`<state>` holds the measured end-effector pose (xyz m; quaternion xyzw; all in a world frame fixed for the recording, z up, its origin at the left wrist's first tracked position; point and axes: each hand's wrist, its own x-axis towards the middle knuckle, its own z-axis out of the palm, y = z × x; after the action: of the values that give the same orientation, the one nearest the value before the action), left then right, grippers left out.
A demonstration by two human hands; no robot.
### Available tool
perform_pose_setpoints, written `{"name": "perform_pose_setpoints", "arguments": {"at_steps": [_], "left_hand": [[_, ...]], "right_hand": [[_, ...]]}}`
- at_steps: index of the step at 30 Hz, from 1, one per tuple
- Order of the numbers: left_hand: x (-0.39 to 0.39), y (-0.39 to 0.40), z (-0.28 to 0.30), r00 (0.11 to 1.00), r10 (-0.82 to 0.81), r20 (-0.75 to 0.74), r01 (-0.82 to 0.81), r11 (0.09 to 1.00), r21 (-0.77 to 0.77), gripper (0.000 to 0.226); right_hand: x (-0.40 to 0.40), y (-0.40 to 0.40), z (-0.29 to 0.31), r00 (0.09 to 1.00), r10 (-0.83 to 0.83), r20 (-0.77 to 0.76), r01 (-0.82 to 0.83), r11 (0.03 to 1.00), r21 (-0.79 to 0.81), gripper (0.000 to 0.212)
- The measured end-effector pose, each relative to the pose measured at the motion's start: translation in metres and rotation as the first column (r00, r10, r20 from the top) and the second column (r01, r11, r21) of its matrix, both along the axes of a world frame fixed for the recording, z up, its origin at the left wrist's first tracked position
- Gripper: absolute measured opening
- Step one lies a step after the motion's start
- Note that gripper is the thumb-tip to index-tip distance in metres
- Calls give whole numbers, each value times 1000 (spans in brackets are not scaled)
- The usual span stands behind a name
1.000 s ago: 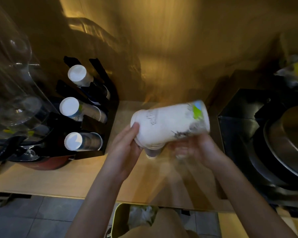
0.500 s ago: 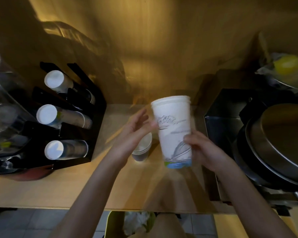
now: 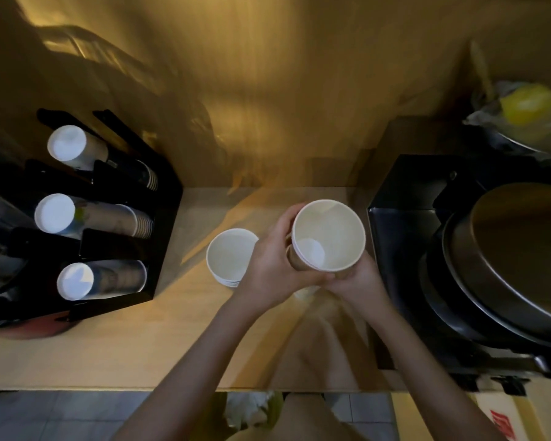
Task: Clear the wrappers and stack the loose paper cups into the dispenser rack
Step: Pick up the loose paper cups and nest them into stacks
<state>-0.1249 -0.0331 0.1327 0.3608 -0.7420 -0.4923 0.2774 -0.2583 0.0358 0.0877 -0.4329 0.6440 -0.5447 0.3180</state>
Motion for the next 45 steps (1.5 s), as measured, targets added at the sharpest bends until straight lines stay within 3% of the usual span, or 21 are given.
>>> {"name": "perform_pose_setpoints", "arguments": {"at_steps": [4, 7, 10, 15, 28, 35, 41, 43, 45], "left_hand": [[-4, -1, -19, 999, 15, 41, -15, 1000, -5, 87], [-5, 1, -29, 998, 26, 53, -27, 1000, 12, 85], [-6, 3, -38, 995, 13, 102, -20, 997, 70, 87], [-10, 3, -54, 967, -25, 252, 2, 996, 93, 114], [-12, 1, -70, 936, -13, 352, -10, 998, 63, 109], [-18, 3, -64, 934, 45, 355, -44, 999, -12, 106], [-10, 5, -3, 955, 140, 261, -116, 987, -107, 101], [0, 6, 20, 967, 165, 195, -143, 982, -123, 97], [17, 5, 36, 976, 184, 114, -168, 976, -138, 97]], "right_hand": [[-2, -2, -21, 995, -56, -83, 57, 998, 10, 56], [-1, -3, -27, 990, -19, -140, 22, 1000, 18, 61], [-3, -2, -31, 995, 37, -96, -32, 998, 55, 60], [-5, 2, -45, 996, 94, 12, -95, 978, 187, 86], [-10, 4, -71, 990, 137, 41, -143, 955, 260, 94], [-10, -1, -63, 998, 59, 7, -58, 940, 337, 86], [-5, 13, -10, 988, -62, 142, 22, 963, 269, 77], [2, 22, 8, 942, -162, 293, 78, 957, 280, 61], [13, 29, 25, 826, -249, 505, 91, 944, 317, 34]]}}
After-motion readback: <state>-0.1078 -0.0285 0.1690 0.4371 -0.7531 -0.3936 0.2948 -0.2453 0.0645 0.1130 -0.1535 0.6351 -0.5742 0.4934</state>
